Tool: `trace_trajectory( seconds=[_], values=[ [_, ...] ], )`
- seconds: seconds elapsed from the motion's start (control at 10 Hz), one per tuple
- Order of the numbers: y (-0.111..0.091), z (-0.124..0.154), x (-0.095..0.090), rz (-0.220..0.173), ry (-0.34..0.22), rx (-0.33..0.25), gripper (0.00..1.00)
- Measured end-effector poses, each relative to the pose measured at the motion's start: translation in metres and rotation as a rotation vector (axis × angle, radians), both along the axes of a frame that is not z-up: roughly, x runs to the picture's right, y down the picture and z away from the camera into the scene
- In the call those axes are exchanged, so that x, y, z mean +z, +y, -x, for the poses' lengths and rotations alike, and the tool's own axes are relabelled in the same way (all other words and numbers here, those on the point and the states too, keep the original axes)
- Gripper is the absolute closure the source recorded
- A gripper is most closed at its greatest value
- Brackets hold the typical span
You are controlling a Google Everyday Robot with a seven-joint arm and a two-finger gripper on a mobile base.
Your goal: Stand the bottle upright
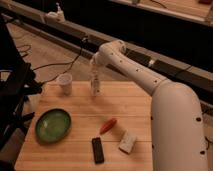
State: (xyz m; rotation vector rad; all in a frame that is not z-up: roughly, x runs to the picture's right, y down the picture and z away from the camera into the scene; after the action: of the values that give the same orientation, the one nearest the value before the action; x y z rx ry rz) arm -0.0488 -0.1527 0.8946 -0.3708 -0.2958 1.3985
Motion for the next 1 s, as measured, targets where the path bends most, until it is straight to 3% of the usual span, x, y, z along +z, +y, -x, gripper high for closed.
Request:
trace_trajectory(
  seconds=[0.4, 0.7, 1.0],
  values=[
    [-0.01, -0.006, 0.016, -0.069, 0.001, -0.009, 1.0],
    [-0.023, -0.018, 0.029, -0.155, 0.053, -0.036, 1.0],
    [-0.034, -0.019, 0.028, -0.233, 0.059, -0.014, 1.0]
  ],
)
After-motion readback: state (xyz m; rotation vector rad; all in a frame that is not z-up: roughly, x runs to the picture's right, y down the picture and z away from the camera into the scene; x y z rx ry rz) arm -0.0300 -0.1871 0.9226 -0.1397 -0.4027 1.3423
